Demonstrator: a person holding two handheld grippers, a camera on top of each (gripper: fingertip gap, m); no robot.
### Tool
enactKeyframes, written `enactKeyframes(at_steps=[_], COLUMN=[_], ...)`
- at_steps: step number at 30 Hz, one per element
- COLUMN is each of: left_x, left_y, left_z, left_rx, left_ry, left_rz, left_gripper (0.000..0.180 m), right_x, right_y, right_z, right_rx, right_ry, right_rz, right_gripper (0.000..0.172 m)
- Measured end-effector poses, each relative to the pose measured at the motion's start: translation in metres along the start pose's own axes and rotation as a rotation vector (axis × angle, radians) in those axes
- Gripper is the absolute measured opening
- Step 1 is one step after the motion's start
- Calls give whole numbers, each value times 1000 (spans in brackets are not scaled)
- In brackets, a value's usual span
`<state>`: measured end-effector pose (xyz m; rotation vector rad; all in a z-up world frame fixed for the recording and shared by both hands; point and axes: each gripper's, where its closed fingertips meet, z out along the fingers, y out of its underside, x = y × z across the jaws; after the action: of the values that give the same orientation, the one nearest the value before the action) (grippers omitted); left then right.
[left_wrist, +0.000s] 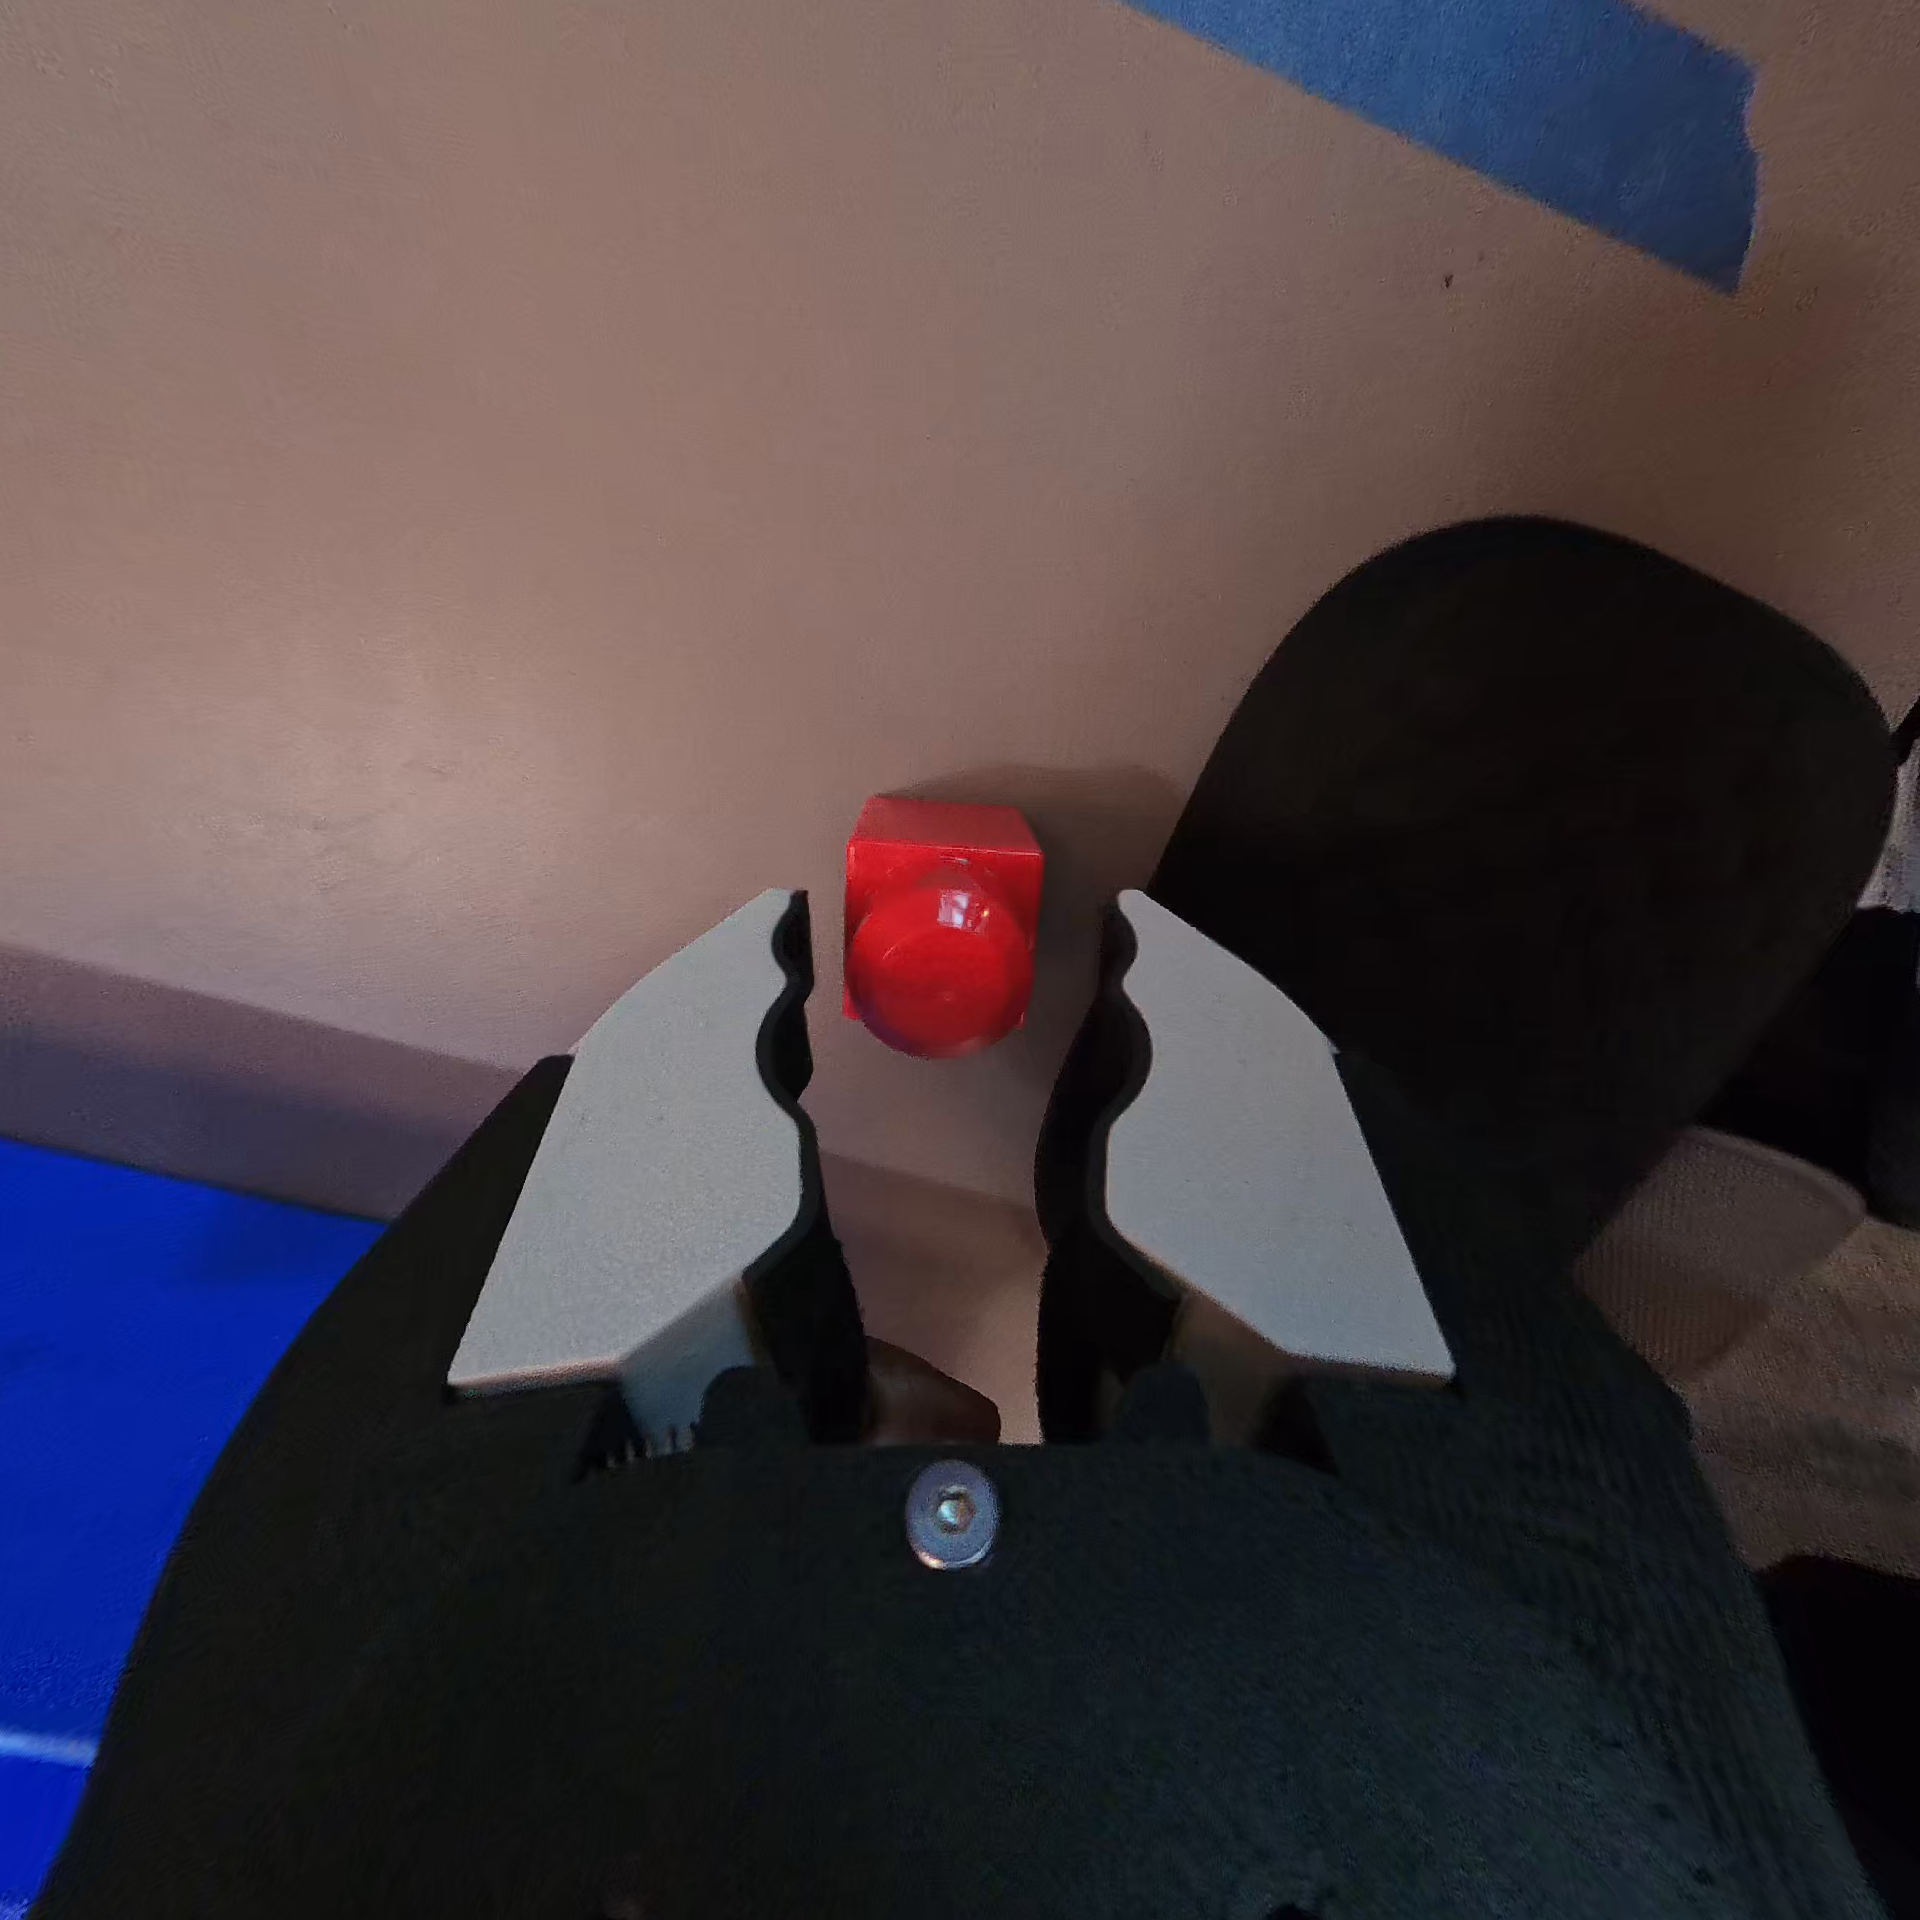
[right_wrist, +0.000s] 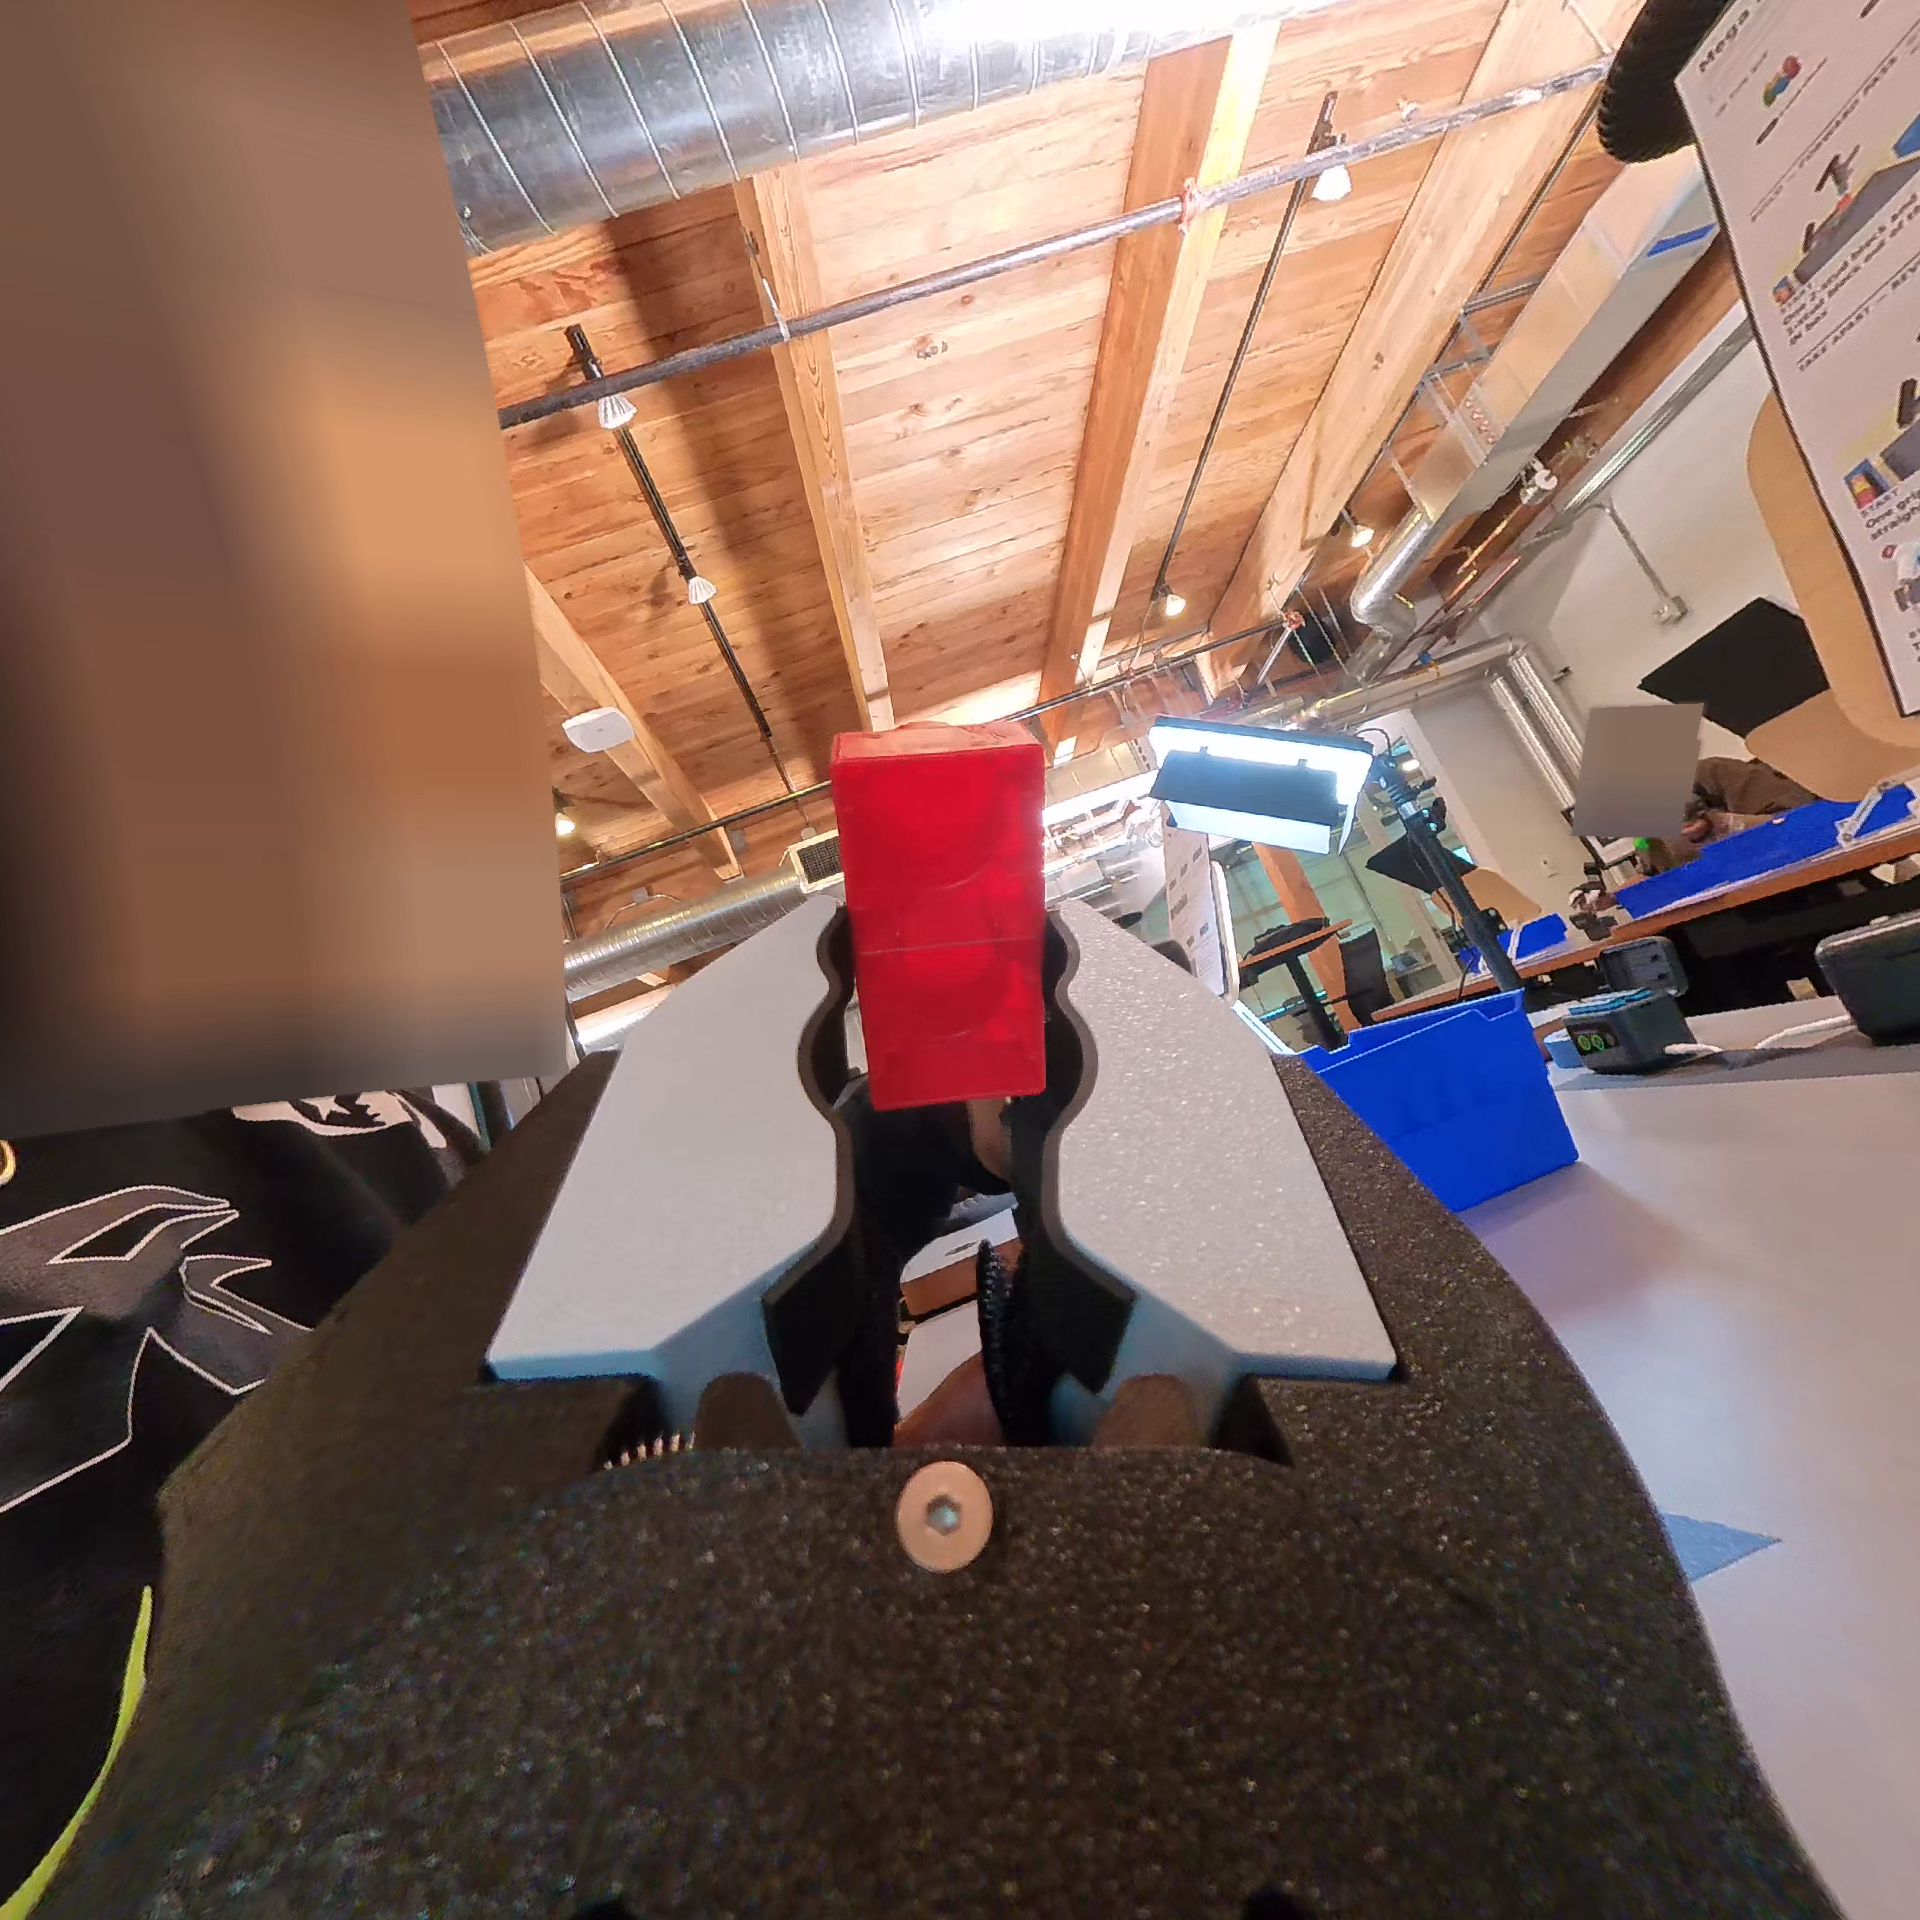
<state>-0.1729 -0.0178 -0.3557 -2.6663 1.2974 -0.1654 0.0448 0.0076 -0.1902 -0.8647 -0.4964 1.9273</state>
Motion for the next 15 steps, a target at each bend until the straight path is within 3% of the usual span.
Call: enactKeyframes(at_steps=[1,3,6,8,10,15], left_x=[1,2,2,0,3,56], left_y=[2,3,-6,-20,-48,-103], left_z=[3,8,4,-9,-33,-117], left_rx=[-17,-27,52,191,451,1163], left_ry=[6,25,27,8,8,267], left_rz=[8,21,6,-12,-45,-67], left_gripper=[52,37,36,36,36,36], right_x=[0,0,0,0,-1,-10], right_y=[0,0,0,1,3,17], right_z=[0,0,0,0,1,7], right_rx=[1,1,-3,-10,-23,-119], right_ry=[0,0,-1,-2,-9,-40], right_rz=[1,3,1,1,1,-45], right_gripper=[35,35,35,35,35,35])
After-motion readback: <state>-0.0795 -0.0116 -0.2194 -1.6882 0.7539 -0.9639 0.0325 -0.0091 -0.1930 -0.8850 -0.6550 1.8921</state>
